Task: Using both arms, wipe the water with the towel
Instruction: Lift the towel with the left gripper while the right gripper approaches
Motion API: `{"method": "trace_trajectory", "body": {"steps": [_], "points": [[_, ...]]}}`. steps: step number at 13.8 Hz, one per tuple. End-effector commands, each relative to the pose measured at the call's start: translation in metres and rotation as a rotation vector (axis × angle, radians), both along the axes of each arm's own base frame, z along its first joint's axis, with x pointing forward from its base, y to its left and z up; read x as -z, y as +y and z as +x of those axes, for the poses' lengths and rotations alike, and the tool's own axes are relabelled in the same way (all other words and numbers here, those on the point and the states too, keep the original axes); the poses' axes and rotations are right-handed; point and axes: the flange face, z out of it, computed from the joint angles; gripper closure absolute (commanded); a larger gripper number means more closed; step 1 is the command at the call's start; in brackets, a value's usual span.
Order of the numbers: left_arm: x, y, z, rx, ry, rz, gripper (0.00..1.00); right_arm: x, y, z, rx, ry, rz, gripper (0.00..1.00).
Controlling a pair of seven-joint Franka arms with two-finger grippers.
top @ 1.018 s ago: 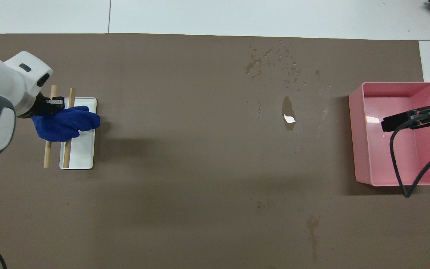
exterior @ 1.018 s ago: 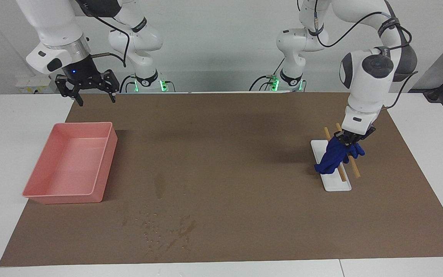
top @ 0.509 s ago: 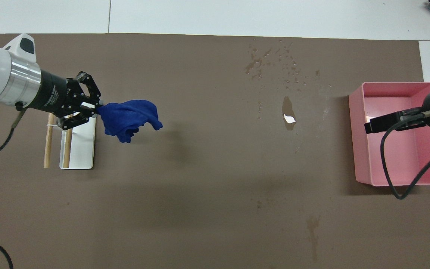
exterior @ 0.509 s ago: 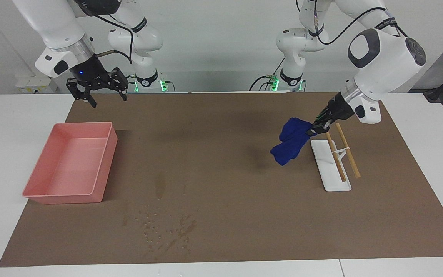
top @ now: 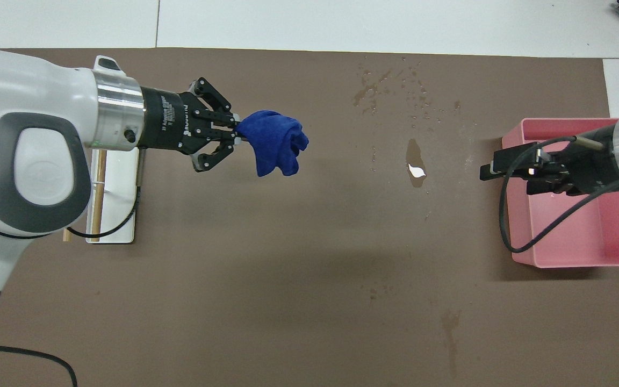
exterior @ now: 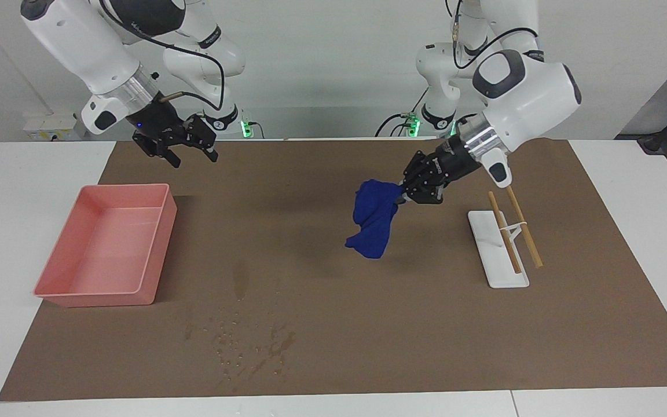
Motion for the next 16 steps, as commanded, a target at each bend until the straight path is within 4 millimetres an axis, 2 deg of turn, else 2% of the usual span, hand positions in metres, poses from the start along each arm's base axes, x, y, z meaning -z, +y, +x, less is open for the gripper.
{"method": "trace_trajectory", "body": {"steps": [1,3,6,9,13,16], "points": [[0.010,-0.057,-0.025,-0.087,0.000,-0.036,1.00,0.007,0.024,-0.015,0.196,0.073,0.113,0.00],[0.019,-0.097,-0.049,-0.134,-0.017,-0.044,1.00,0.008,0.046,-0.016,0.367,0.143,0.199,0.00],[0.018,-0.133,-0.074,-0.167,-0.041,-0.068,1.00,0.015,0.070,-0.011,0.575,0.199,0.320,0.00],[0.014,-0.138,-0.080,-0.158,-0.031,-0.072,1.00,0.033,0.077,-0.004,0.710,0.261,0.416,0.00],[-0.009,-0.140,-0.097,-0.123,-0.012,-0.083,1.00,0.056,0.077,-0.005,0.743,0.317,0.433,0.00],[-0.013,-0.141,-0.098,-0.119,-0.020,-0.087,1.00,0.059,0.076,-0.004,0.764,0.310,0.436,0.00]]}}
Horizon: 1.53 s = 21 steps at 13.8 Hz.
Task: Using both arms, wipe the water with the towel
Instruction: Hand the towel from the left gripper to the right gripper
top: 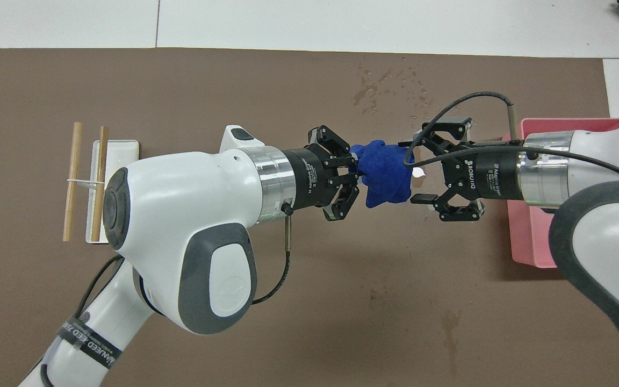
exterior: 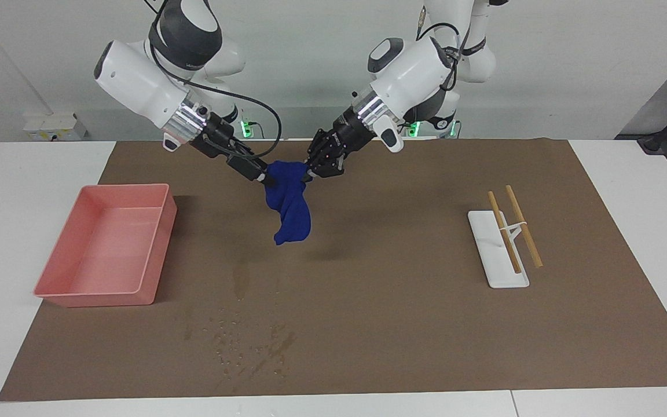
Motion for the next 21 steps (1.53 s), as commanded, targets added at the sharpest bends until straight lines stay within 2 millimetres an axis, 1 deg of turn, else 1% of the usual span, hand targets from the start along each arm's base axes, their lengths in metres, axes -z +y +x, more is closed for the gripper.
{"method": "trace_trajectory", "body": {"steps": [1,2,4,6,7,8,9,10,11,12,13,15,18,19,20,21], "points": [[-0.007,-0.004,-0.013,0.009,0.011,-0.016,1.00,0.000,-0.002,-0.002,0.051,-0.004,0.018,0.00],[-0.007,-0.005,-0.016,0.012,0.009,-0.015,1.00,-0.001,-0.001,-0.002,0.052,-0.006,0.020,0.00],[-0.006,-0.003,-0.014,-0.010,-0.007,-0.019,1.00,-0.002,0.000,0.000,0.065,-0.005,0.046,0.00],[-0.002,-0.010,-0.021,-0.021,-0.026,-0.019,1.00,-0.004,0.013,-0.001,0.050,-0.013,0.049,0.00],[-0.002,-0.009,-0.021,-0.032,-0.034,-0.023,1.00,-0.004,0.013,-0.001,0.057,-0.020,0.047,0.01],[-0.003,-0.011,-0.022,-0.032,-0.036,-0.025,1.00,-0.003,0.020,-0.002,0.048,-0.024,0.045,0.10],[-0.004,-0.015,-0.025,-0.032,-0.043,-0.028,1.00,-0.005,0.023,-0.003,0.044,-0.028,0.046,0.26],[-0.005,-0.017,-0.027,-0.036,-0.050,-0.032,1.00,-0.004,0.023,-0.002,0.044,-0.031,0.045,0.48],[-0.004,-0.016,-0.026,-0.041,-0.046,-0.033,1.00,-0.004,0.022,-0.002,0.038,-0.036,0.042,0.74],[-0.005,-0.016,-0.026,-0.041,-0.047,-0.034,1.00,-0.005,0.023,-0.002,0.032,-0.042,0.042,0.98],[-0.006,-0.016,-0.026,-0.042,-0.047,-0.035,1.00,-0.004,0.023,-0.003,0.007,-0.061,0.036,1.00],[-0.005,-0.016,-0.026,-0.041,-0.047,-0.034,1.00,-0.004,0.024,-0.004,-0.043,-0.098,0.024,1.00],[-0.006,-0.010,-0.020,-0.055,-0.048,-0.034,1.00,-0.003,0.024,-0.004,-0.051,-0.100,0.016,1.00],[-0.007,-0.009,-0.019,-0.054,-0.054,-0.035,0.70,-0.003,0.024,-0.004,-0.057,-0.106,0.013,1.00],[-0.008,-0.007,-0.017,-0.056,-0.057,-0.033,0.01,-0.003,0.025,-0.004,-0.080,-0.122,0.006,1.00],[-0.008,-0.004,-0.015,-0.054,-0.063,-0.023,0.00,-0.002,0.026,-0.007,-0.130,-0.142,-0.012,1.00]]}}
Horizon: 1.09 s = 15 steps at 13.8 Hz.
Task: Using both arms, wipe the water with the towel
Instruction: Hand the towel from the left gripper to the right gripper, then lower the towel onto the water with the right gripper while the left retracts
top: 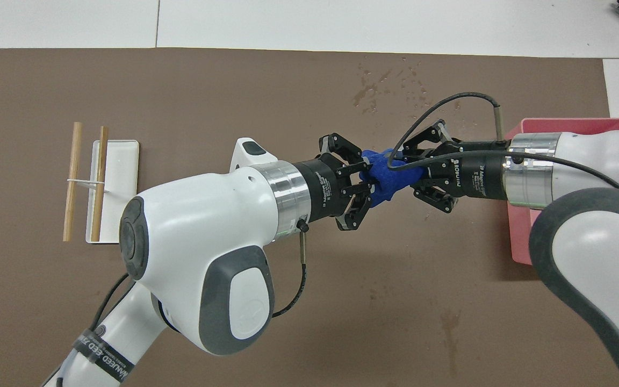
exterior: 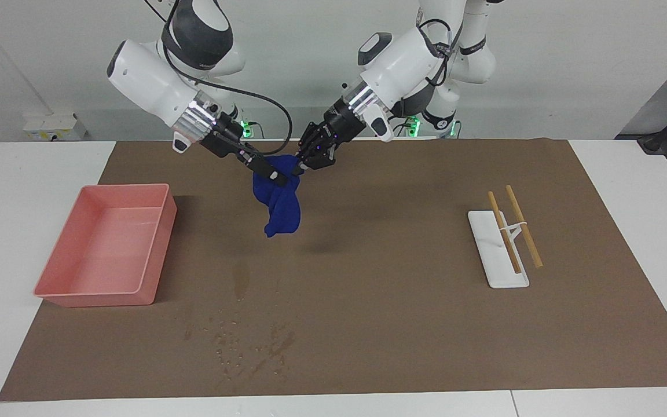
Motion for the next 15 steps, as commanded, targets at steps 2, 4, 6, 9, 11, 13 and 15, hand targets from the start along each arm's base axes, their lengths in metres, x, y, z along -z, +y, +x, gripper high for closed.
{"method": "trace_trajectory", "body": {"steps": [2,4,6,9,11,13,15], "points": [[-0.009,0.029,0.018,-0.035,-0.051,0.039,0.00,0.009,0.005,-0.011,-0.209,-0.079,-0.125,1.00],[-0.010,0.063,0.043,0.018,-0.104,0.198,0.00,0.019,0.000,-0.021,-0.466,-0.185,-0.303,1.00],[-0.011,0.103,0.069,0.065,-0.158,0.318,0.00,0.030,-0.004,-0.029,-0.630,-0.224,-0.423,1.00],[-0.002,0.139,0.081,0.361,-0.359,0.579,0.00,0.063,-0.012,-0.038,-0.765,-0.222,-0.489,1.00],[0.010,0.166,0.080,0.678,-0.428,0.753,0.00,0.127,-0.027,-0.038,-0.868,-0.180,-0.473,1.00],[0.017,0.208,0.080,1.030,-0.470,0.910,0.00,0.158,-0.042,-0.038,-0.900,-0.208,-0.487,1.00],[0.018,0.246,0.084,1.247,-0.514,0.946,0.00,0.182,-0.040,-0.033,-0.917,-0.221,-0.548,1.00]]}}
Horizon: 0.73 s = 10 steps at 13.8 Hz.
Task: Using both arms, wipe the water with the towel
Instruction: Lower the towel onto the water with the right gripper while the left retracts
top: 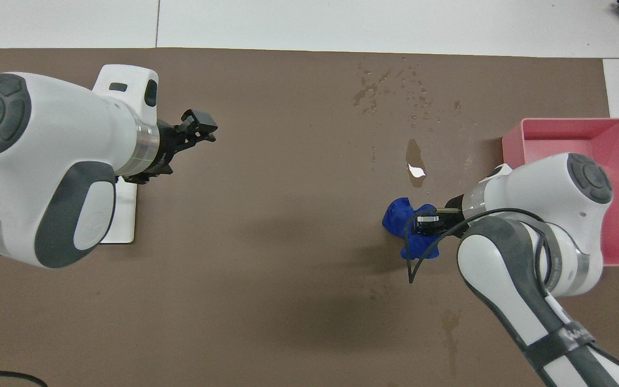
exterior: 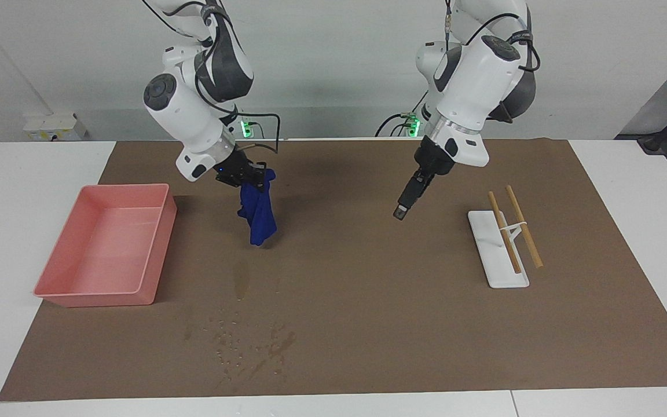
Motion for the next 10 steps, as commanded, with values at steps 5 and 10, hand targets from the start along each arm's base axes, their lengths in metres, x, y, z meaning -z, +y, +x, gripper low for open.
{"method": "trace_trajectory", "body": {"steps": [5,10], "points": [[-0.028,0.104,0.003,0.523,0.074,0.228,0.00,0.057,0.012,0.043,-0.048,-0.218,-0.103,1.00],[-0.073,0.154,-0.007,0.478,0.153,0.148,0.00,0.077,0.008,0.093,-0.091,-0.324,-0.137,1.00]]}}
